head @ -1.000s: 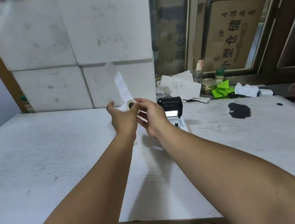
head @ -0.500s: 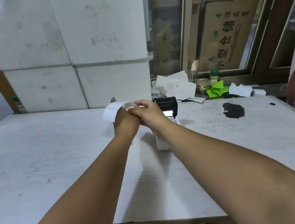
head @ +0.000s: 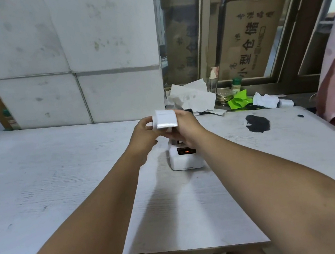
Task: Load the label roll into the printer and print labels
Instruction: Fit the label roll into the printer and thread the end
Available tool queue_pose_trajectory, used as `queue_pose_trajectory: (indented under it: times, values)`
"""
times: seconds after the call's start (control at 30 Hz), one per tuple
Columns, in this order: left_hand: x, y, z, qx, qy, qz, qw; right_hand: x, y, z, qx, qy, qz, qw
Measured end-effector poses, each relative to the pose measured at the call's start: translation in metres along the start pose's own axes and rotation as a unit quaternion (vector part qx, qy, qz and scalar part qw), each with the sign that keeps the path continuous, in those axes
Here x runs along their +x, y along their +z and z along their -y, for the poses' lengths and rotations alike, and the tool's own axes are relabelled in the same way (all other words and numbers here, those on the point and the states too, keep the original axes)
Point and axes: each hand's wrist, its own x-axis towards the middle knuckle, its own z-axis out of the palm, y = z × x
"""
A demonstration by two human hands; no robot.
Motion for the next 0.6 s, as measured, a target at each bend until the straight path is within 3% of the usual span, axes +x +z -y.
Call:
queue_pose_trajectory:
  times: [0.1,0.47,0.6]
  values:
    - [0.005,0.004,-0.001,-0.054,-0.011,-0.005,0.998,-0.002,-0.006,0.004,-0.043,-0.007,0.006,0.999]
    - [0.014,0.028,-0.018,-0.081,-0.017,-0.045,0.996,-0.006,-0.016,0.014,-0.006,-0.026,-0.006,1.000]
    - [0.011,0.032,-0.016,-0.075,-0.003,0.010,0.997,-0.005,-0.023,0.015,-0.023,-0.030,-0.022,0.999]
